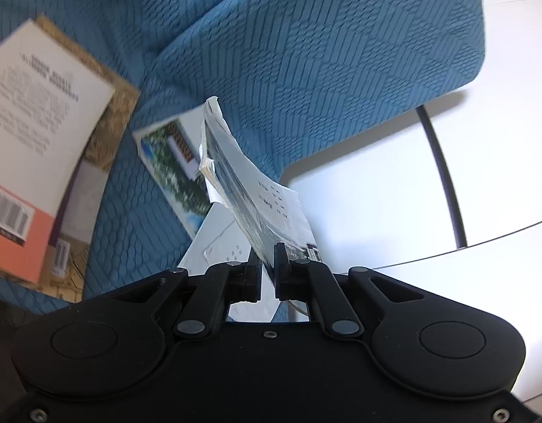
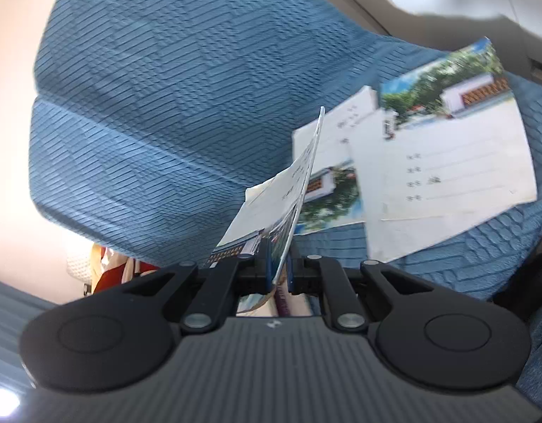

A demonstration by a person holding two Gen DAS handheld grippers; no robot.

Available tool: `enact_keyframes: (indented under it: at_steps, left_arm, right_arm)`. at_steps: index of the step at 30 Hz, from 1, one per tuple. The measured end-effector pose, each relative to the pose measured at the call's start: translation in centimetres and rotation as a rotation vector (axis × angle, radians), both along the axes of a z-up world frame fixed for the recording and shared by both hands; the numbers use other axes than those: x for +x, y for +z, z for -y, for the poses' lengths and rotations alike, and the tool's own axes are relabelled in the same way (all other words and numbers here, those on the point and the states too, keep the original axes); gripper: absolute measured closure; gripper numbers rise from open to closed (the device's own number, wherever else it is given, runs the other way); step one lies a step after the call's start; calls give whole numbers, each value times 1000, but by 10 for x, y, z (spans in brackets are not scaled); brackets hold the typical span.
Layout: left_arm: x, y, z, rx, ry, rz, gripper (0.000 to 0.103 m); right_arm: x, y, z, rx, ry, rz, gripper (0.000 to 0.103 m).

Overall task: Organize objects
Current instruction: 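Carry the photo booklet over the book stack with the left gripper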

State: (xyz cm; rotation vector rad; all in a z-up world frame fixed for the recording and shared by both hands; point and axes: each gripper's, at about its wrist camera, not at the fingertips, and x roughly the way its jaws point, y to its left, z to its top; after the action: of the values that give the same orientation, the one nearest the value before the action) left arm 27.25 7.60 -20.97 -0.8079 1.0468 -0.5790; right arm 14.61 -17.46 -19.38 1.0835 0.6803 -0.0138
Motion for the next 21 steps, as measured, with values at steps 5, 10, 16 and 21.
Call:
enact_keyframes:
  at_steps: [5,10,16,21]
  left_arm:
    - [0,27,-21,0,17,36,97]
    - [-2,55,-48,7,43,81,96]
    - [-9,77,-80,25,81,135,96]
    - [-13,84,-107,30,113,153,96]
  right_arm:
    - [11,22,-14,13,35,28,92]
    - [21,36,-30,74,75,46,91]
    - [34,56,-54,64,144,75,91]
    - [42,64,-73,56,198,83,91]
